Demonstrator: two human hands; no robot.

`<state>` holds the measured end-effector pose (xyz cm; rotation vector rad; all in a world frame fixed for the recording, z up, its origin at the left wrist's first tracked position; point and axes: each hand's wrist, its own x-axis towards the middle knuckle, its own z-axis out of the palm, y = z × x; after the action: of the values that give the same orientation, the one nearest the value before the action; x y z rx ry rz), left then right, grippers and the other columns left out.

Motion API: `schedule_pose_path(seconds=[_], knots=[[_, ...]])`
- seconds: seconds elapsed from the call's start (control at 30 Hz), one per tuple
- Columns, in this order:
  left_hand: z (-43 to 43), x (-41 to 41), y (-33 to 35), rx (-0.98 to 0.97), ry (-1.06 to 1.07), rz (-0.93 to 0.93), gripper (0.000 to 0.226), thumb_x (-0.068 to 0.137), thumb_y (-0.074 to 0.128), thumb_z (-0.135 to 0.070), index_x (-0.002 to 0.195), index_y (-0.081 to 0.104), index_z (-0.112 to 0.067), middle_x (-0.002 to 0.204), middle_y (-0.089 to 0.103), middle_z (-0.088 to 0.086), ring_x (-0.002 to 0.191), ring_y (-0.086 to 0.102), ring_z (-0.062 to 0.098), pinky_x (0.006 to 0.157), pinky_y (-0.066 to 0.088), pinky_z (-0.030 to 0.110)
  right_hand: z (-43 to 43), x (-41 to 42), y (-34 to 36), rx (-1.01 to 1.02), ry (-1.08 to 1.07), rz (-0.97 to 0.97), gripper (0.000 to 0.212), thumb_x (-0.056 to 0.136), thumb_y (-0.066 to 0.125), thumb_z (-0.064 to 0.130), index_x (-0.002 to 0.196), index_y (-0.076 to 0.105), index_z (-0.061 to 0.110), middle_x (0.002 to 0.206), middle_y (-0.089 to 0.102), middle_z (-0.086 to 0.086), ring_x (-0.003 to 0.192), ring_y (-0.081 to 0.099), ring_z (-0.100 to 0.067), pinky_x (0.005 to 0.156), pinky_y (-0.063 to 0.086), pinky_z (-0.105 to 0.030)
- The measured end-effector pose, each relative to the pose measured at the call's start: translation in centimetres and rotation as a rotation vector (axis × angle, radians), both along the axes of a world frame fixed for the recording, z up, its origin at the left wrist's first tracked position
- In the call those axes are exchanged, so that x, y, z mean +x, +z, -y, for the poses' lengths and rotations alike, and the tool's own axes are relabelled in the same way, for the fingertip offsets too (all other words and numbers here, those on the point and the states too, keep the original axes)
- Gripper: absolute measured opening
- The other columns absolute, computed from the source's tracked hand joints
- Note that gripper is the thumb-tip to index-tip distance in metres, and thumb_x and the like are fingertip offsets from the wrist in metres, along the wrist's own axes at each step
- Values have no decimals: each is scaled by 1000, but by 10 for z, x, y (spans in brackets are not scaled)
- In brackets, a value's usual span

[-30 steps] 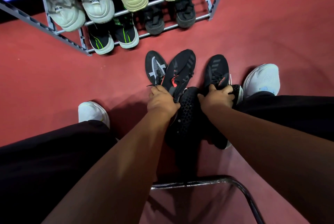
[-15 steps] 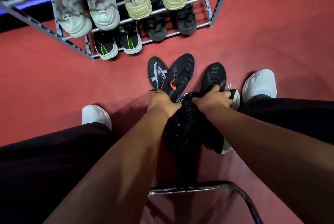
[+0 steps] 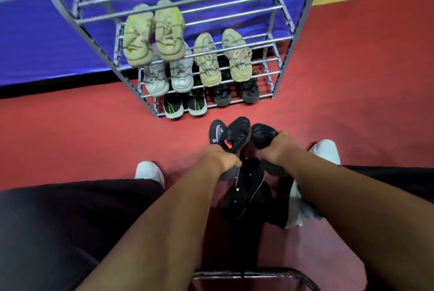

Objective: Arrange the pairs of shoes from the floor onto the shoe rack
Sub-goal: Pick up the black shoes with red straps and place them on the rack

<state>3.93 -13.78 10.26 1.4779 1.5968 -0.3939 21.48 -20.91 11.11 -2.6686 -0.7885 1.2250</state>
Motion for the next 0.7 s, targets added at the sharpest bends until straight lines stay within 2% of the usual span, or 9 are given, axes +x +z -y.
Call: schedule_pose_path(seconds=[0.07, 0.17, 0.23, 0.3, 0.4, 0.53, 0.6, 0.7], knots=[[0, -5, 32, 55, -30, -17, 45, 64, 88, -46, 100, 77, -21, 96, 73, -1, 87, 69, 22, 76, 52, 29, 0, 2, 35, 39, 93, 9, 68, 57, 88, 43, 103, 54, 6, 87, 66, -9, 83, 69, -29, 69, 59, -34], [-5, -10, 82, 123, -84, -19, 41, 66, 87, -46, 94, 75, -18, 98, 73, 4, 87, 69, 25, 79, 56, 32, -1, 6, 89, 73, 259, 110, 62, 60, 87, 44, 101, 57, 8, 87, 65, -8, 84, 68, -30, 70, 59, -34], [-13, -14, 117, 164, -100, -7, 35, 68, 87, -42, 79, 68, -15, 87, 70, 6, 79, 68, 25, 76, 57, 32, -5, 11, 122, 93, 329, 147, 46, 67, 88, 36, 90, 57, 11, 79, 62, -5, 80, 65, -29, 66, 53, -31], [-23, -15, 154, 208, -119, -19, 38, 70, 87, -41, 71, 61, -13, 74, 65, 7, 65, 65, 24, 67, 54, 31, -14, 17, 151, 100, 387, 189, 43, 64, 87, 37, 89, 65, 8, 73, 62, -4, 75, 65, -29, 63, 51, -29], [-43, -15, 199, 244, -147, -40, 40, 76, 86, -39, 73, 62, -8, 72, 62, 10, 60, 62, 23, 69, 54, 33, -33, 22, 189, 155, 475, 287, 40, 67, 86, 43, 80, 66, 11, 72, 59, -3, 77, 64, -30, 63, 50, -30], [-72, -7, 237, 304, -165, -29, 45, 77, 84, -43, 98, 70, -7, 93, 67, 12, 81, 67, 28, 86, 57, 39, -60, 33, 226, 256, 463, 338, 37, 70, 82, 42, 73, 59, 13, 70, 58, -3, 77, 62, -31, 63, 46, -29], [-87, 1, 246, 343, -160, -15, 44, 77, 84, -44, 100, 69, -10, 93, 66, 9, 81, 67, 26, 84, 56, 36, -76, 39, 231, 303, 447, 337, 35, 69, 81, 40, 74, 60, 13, 70, 61, -5, 73, 63, -30, 59, 44, -29], [-112, 16, 242, 444, -148, 6, 42, 74, 84, -46, 91, 62, -15, 87, 63, 6, 77, 63, 25, 76, 54, 31, -102, 49, 223, 364, 400, 313, 40, 68, 82, 41, 81, 62, 10, 73, 64, -7, 67, 61, -25, 54, 42, -29]])
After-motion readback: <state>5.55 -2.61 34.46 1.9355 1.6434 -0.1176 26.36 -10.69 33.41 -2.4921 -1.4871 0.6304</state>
